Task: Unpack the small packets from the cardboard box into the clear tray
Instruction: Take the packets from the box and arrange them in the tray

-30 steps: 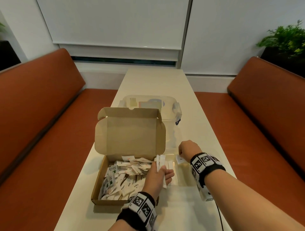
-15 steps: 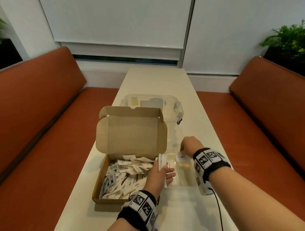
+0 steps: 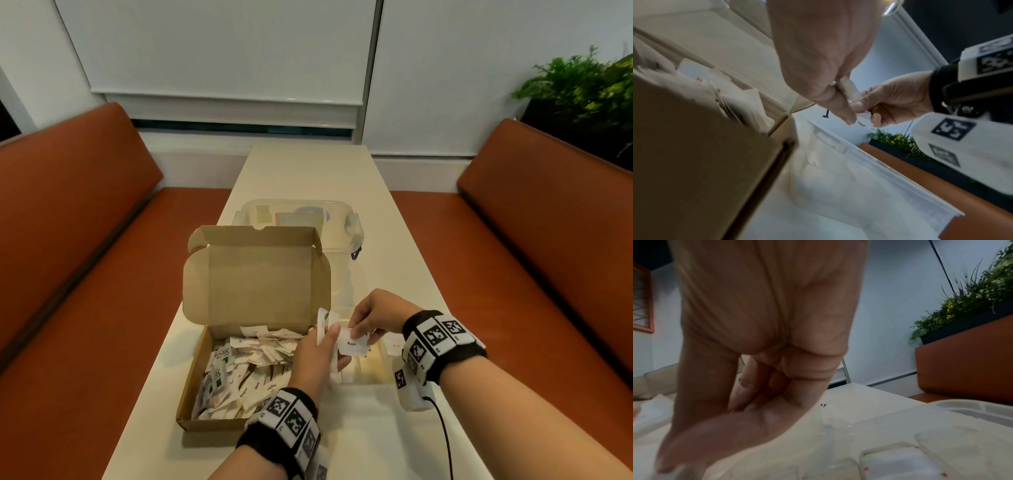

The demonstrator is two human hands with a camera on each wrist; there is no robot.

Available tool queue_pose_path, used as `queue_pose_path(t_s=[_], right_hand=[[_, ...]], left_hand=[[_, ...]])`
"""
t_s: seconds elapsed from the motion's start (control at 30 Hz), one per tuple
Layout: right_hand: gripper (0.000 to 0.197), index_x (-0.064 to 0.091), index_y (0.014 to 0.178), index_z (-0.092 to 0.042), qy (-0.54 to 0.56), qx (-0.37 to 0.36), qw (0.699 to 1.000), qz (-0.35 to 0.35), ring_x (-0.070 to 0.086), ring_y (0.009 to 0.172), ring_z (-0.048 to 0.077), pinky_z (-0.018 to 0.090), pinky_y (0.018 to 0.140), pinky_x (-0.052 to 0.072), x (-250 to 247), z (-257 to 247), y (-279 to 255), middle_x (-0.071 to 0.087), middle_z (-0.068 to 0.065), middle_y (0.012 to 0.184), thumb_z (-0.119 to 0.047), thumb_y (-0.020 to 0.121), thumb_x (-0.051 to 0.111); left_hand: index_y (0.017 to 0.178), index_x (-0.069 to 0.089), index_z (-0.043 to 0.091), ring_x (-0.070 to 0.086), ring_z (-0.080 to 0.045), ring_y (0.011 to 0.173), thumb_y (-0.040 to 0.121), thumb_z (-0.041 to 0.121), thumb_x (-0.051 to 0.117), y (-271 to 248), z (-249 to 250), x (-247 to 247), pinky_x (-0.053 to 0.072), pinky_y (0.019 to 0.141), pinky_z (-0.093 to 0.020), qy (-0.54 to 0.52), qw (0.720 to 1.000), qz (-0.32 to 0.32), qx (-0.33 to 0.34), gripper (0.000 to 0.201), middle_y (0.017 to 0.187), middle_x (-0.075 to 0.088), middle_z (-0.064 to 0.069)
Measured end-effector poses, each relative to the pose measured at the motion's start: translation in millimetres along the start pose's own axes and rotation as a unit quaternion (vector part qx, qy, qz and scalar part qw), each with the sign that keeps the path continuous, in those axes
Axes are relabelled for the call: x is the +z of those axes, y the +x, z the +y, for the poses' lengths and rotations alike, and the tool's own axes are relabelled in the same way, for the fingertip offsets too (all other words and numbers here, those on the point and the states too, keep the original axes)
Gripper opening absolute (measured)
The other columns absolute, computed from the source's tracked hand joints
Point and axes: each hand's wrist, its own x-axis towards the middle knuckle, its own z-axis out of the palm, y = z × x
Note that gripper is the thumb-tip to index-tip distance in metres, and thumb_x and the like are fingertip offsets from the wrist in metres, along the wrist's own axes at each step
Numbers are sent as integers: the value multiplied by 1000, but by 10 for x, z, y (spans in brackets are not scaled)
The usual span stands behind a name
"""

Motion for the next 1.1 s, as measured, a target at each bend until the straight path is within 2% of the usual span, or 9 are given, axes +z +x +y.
queue_pose_path(t_s=[0.1,0.2,0.33,0.5,0.57,0.67,0.8,0.93,1.1], right_hand=[[10,74,85,-5,10,6,1000,0,66,61,11,14,55,53,21,28,3,70,4,74,-6,75,76],[7,74,84,-5,28,11,1000,-7,67,64,12,16,59,56,26,39,4,70,4,76,-4,77,74],[7,73,87,-4,35,13,999,25,66,63,13,17,61,56,-26,81,13,70,7,80,-4,80,72],[3,71,81,-8,15,18,997,79,64,55,11,16,55,54,-134,171,29,69,6,74,-5,81,72],[7,69,77,-11,-21,19,993,112,63,55,10,16,54,53,-153,209,67,68,5,72,-5,81,70],[7,71,80,-12,-153,22,972,177,61,68,12,18,60,49,-154,215,140,69,4,82,-7,82,67],[13,73,93,-9,-266,36,949,163,65,94,22,24,78,51,-100,162,253,70,7,100,-10,84,65],[20,71,102,-5,-328,38,931,153,65,99,26,31,88,53,-20,74,367,69,11,106,-6,87,58],[24,67,108,-3,-374,42,915,148,63,103,28,31,90,51,70,13,460,67,13,111,-3,89,52]], left_hand=[[97,69,11,71,-16,76,89,15,65,-4,-7,-3,58,65,-26,20,1000,-8,-16,9,91,72,-10],[105,67,9,72,-20,81,90,4,61,-4,-22,-19,59,71,-29,33,999,-1,-25,17,96,71,-12],[107,66,5,70,-27,89,90,0,59,-2,-6,-81,59,67,-27,15,999,18,-23,19,100,70,-16],[104,66,1,70,-21,80,90,-1,58,15,-25,-136,58,62,-23,10,999,25,-31,16,95,70,-14],[102,66,4,70,-22,80,90,-1,59,13,-57,-150,57,61,-23,13,999,27,-39,15,93,69,-13],[93,67,10,70,-25,84,90,-1,59,7,-90,-168,55,56,-20,8,998,29,-50,14,91,70,-12],[91,68,10,70,-23,85,90,-1,59,22,-113,-180,55,60,-21,11,999,24,-46,14,94,71,-12],[98,67,5,70,-22,84,89,-2,59,38,-124,-186,55,60,-21,3,999,22,-46,14,94,70,-12],[100,67,7,70,-19,80,89,1,60,51,-130,-189,55,59,-20,17,998,26,-52,14,92,71,-9]])
